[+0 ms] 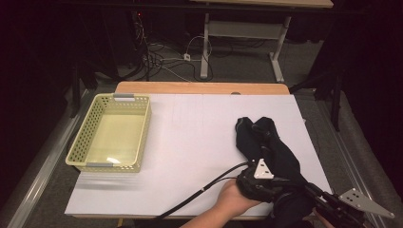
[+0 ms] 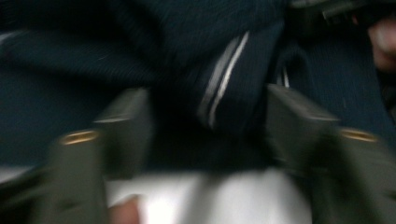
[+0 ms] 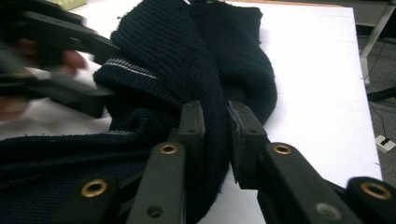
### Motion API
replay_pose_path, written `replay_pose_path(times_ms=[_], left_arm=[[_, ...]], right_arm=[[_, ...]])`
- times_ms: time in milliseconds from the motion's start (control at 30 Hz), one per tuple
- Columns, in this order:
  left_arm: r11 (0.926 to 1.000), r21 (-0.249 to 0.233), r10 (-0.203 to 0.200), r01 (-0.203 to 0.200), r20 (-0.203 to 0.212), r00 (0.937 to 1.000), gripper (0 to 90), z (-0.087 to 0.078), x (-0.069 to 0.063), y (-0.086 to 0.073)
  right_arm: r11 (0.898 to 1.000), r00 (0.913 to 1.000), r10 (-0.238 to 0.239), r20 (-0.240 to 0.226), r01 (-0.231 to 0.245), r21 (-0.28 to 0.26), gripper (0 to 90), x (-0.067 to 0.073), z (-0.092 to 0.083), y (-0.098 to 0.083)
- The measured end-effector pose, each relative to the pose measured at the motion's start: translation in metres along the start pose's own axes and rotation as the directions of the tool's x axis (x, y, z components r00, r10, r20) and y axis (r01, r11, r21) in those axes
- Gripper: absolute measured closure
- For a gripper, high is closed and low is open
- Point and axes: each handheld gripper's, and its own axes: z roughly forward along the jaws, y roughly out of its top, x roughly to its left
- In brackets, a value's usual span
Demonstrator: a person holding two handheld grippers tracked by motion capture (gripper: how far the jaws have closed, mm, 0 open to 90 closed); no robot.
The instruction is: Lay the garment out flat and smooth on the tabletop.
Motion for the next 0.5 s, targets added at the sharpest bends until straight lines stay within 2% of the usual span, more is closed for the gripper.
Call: replay_pose_path(times_ms=[33,67,133,200,267,300,367,400,467,500], left_arm=[[0.9998,0.018,-0.003,0.003,-0.021,0.9998,52.2,0.004,0.001,0.002],[0.9998,0.020,0.000,0.001,-0.025,0.9997,65.9,0.004,0.002,0.002],[1.0000,0.009,0.000,0.000,-0.041,0.9992,81.3,-0.001,0.005,-0.001],[0.9998,-0.011,0.013,-0.014,-0.062,0.9980,83.3,-0.014,0.008,-0.007],[0.9998,-0.016,0.007,-0.008,-0.090,0.9959,83.9,-0.030,0.016,-0.016],[0.9998,-0.016,0.007,-0.008,-0.090,0.9959,84.0,-0.030,0.016,-0.016],[0.9993,-0.035,-0.015,0.011,-0.124,0.9922,84.1,-0.055,0.030,-0.030],[0.9991,-0.035,-0.029,0.023,-0.151,0.9882,84.1,-0.071,0.039,-0.040],[0.9993,-0.026,-0.033,0.028,-0.195,0.9803,84.0,-0.092,0.052,-0.053],[0.9993,-0.026,-0.033,0.028,-0.195,0.9803,84.1,-0.092,0.052,-0.053]], right_arm=[[1.000,1.0000,-0.003,0.000,0.003,0.002,76.7,0.001,0.000,0.000],[1.000,1.0000,-0.001,-0.002,0.001,0.000,76.3,0.001,0.000,0.000],[1.000,1.0000,-0.003,-0.004,0.003,-0.002,76.0,0.001,0.000,0.000],[1.000,1.0000,-0.007,-0.007,0.006,-0.005,77.1,0.001,0.000,0.000],[1.000,0.9999,-0.015,0.000,0.015,0.003,77.4,0.001,0.001,0.000],[1.000,0.9999,-0.015,0.000,0.015,0.003,77.4,0.001,0.001,0.000],[1.000,0.9999,-0.011,0.011,0.011,0.019,80.5,0.001,0.004,-0.002],[1.000,0.9998,-0.015,0.012,0.014,0.023,80.9,0.001,0.005,-0.003],[1.000,0.9998,-0.009,0.017,0.009,0.028,80.9,0.000,0.006,-0.004],[1.000,0.9998,-0.009,0.017,0.009,0.028,80.9,0.000,0.006,-0.004]])
